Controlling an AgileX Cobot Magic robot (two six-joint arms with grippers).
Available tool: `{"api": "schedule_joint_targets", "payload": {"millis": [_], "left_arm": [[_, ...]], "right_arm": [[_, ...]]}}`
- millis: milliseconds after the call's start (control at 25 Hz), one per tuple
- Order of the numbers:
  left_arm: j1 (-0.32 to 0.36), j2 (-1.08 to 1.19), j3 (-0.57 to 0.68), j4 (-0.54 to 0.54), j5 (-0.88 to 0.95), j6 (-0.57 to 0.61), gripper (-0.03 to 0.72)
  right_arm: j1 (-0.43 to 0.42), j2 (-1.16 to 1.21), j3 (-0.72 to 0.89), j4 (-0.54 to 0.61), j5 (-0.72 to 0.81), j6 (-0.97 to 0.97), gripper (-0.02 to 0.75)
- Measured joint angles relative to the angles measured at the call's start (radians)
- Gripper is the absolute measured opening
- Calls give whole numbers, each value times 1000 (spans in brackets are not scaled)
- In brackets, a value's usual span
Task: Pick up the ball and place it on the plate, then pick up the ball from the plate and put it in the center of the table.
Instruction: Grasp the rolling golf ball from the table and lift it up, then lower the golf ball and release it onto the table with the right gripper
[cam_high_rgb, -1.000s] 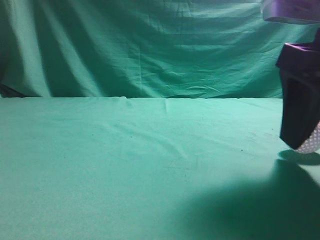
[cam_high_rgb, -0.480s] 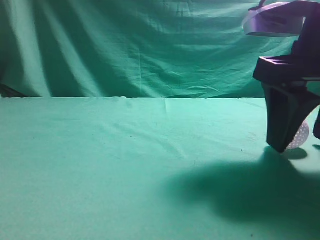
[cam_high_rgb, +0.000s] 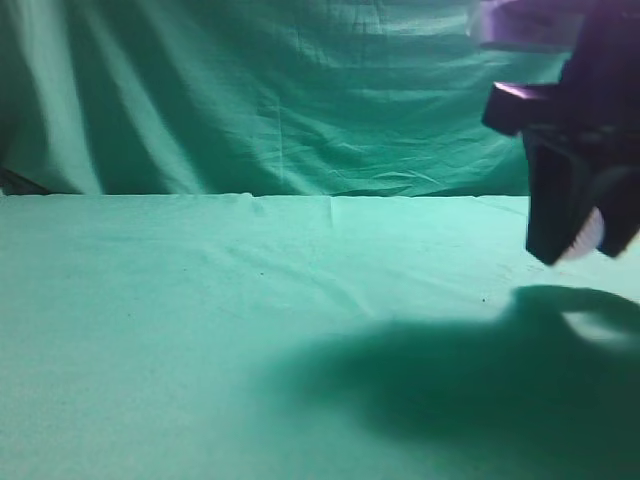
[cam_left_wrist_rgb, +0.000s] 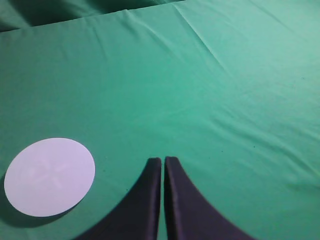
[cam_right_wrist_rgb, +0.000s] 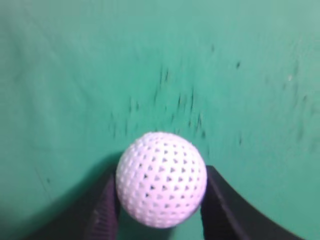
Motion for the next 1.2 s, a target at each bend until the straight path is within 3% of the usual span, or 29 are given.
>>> {"api": "schedule_joint_targets", "payload": {"millis": [320,600,920,1200], "left_arm": [[-38,0,0,0,0,0,0],[-39,-54,0,0,0,0,0],[-39,-144,8,30,-4,0,0],[-39,-144,138,24,-83,-2,0]], "right_arm": [[2,8,-286,17,183,-48,342],[70,45,-498,89,255,-147,342],[101,279,-725,140,314,-220,342],[112,487,-874,210,339,-321,342]]}}
